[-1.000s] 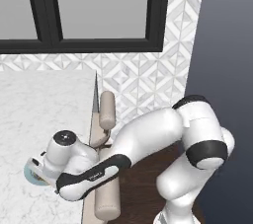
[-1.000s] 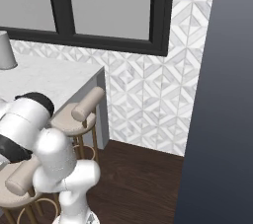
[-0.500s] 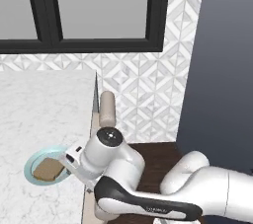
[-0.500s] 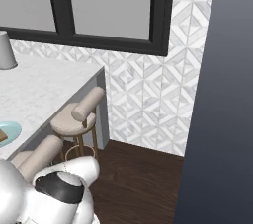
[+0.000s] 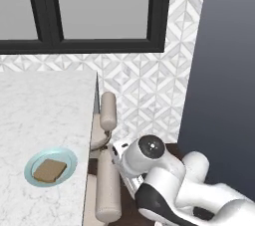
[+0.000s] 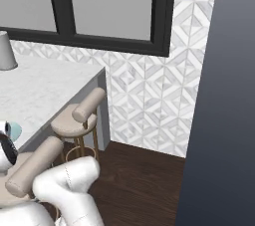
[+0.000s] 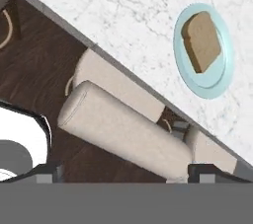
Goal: Start the toaster. Once the lever pops up, take the bread to the plate on the dining counter.
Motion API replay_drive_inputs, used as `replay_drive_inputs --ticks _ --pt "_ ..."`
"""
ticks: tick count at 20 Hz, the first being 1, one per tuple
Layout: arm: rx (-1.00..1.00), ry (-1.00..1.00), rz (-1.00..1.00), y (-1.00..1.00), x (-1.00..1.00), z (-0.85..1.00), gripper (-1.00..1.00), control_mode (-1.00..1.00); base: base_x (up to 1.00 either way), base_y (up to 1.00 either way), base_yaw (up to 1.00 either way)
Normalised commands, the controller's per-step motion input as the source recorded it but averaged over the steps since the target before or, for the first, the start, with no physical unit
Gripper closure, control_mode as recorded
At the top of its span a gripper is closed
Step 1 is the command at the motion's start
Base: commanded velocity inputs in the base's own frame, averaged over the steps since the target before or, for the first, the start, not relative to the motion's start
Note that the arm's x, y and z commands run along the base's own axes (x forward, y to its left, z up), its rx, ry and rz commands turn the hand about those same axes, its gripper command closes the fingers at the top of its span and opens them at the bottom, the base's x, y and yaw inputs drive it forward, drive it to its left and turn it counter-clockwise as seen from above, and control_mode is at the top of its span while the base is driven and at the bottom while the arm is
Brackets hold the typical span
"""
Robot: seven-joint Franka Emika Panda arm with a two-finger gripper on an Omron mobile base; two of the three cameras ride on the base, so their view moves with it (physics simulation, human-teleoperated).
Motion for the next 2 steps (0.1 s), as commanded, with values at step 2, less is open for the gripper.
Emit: replay_drive_inputs --ticks 2 --pt "0.05 -0.03 -0.41 -1.00 0.36 0.11 -1.00 -1.00 0.00 0.00 0.00"
